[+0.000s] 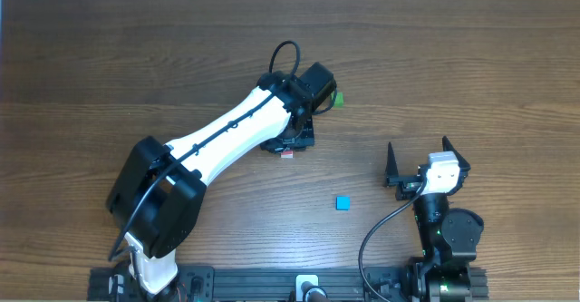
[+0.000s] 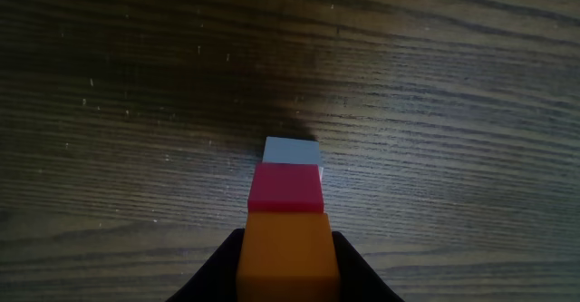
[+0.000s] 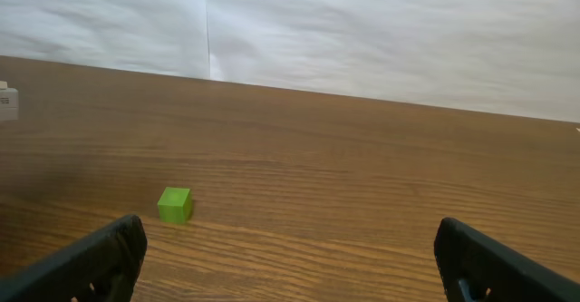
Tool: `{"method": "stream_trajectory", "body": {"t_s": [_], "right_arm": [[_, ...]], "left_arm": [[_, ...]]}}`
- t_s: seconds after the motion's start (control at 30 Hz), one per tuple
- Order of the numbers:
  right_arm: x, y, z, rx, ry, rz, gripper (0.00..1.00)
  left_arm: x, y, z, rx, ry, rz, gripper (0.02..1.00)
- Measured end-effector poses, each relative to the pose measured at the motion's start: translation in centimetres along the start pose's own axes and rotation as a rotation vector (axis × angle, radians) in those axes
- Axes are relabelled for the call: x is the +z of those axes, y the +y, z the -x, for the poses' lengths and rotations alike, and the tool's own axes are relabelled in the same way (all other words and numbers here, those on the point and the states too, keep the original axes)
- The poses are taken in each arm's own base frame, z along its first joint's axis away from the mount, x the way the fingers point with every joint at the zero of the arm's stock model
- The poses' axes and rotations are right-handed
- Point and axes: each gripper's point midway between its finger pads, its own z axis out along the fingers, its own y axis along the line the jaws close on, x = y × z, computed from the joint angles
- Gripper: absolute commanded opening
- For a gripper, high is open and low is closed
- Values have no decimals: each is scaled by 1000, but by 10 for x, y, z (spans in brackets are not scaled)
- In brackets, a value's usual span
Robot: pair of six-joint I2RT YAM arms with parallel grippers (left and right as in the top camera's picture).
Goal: Stack Cubes
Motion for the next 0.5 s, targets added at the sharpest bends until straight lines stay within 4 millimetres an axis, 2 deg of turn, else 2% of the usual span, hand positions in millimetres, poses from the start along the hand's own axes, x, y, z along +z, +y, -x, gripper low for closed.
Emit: {"method": "stream_trajectory", "body": {"t_s": [0.5], "right_arm": [[0,0,0,1,0,0,991]], "left_arm": [[4,1,-1,0,7,8,64]]}}
